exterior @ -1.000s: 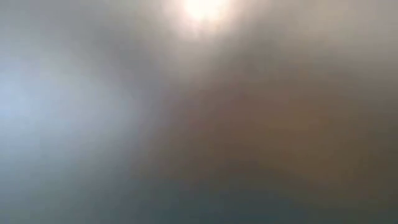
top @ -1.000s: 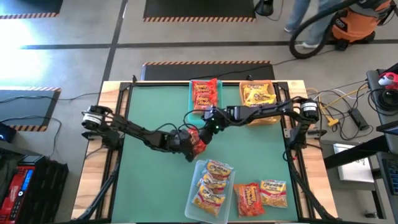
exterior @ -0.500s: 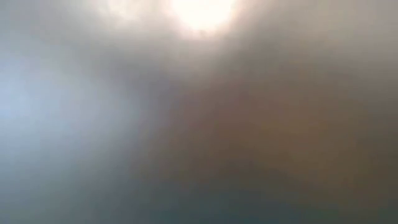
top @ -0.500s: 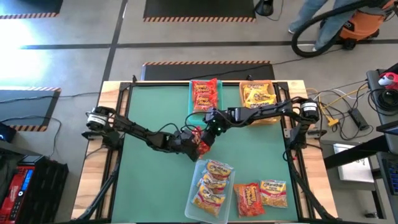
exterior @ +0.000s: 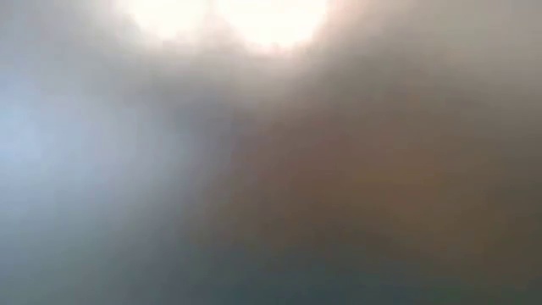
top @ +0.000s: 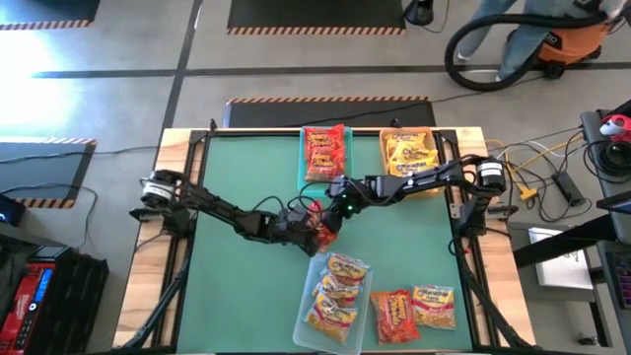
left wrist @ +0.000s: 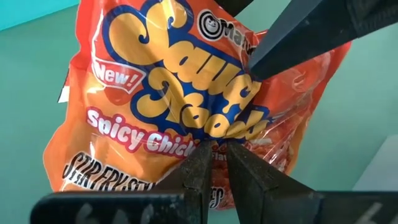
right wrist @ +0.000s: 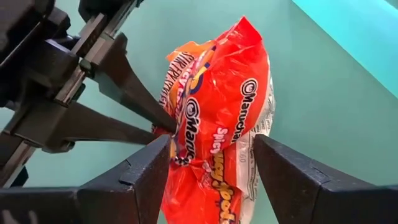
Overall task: Sort Maruchan noodles
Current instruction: Put the red noodle pack into the green bin
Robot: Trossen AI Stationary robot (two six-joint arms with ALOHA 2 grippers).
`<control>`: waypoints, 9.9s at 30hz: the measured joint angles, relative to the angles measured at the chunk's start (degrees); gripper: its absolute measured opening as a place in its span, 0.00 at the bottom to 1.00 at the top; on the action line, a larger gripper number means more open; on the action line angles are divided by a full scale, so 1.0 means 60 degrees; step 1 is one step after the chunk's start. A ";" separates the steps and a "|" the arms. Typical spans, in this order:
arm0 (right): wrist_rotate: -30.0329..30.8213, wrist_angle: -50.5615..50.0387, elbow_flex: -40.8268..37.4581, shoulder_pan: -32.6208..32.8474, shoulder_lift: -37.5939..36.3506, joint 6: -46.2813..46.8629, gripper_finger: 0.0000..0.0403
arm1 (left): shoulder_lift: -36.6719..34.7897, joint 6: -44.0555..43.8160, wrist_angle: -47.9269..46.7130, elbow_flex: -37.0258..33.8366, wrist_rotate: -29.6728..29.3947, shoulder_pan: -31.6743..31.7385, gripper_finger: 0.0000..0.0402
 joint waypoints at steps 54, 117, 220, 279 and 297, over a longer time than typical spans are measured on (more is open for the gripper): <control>0.0051 0.0324 -0.0493 0.0211 -0.0056 -0.0475 0.03 | -0.0869 -0.0963 0.1893 0.0007 -0.0556 -0.0262 0.09; 0.0597 -0.1443 0.0491 -0.2798 -0.2006 -0.5143 0.38 | -0.2994 -0.0943 -0.2276 0.0018 -0.1829 -0.0248 0.09; 0.7342 -1.0354 0.2315 0.7036 0.0559 -0.0153 0.35 | -0.2990 -0.0201 -0.1079 0.0929 0.0197 -0.0387 0.09; 0.7017 -0.8879 -0.0601 0.7001 -0.0513 0.6064 0.35 | -0.2990 -0.0270 -0.1276 0.0922 0.0204 0.0306 0.09; 0.6433 -1.1361 0.1882 0.6463 -0.1167 0.5728 0.35 | -0.2990 -0.0258 -0.1273 0.0922 -0.0047 0.0328 0.09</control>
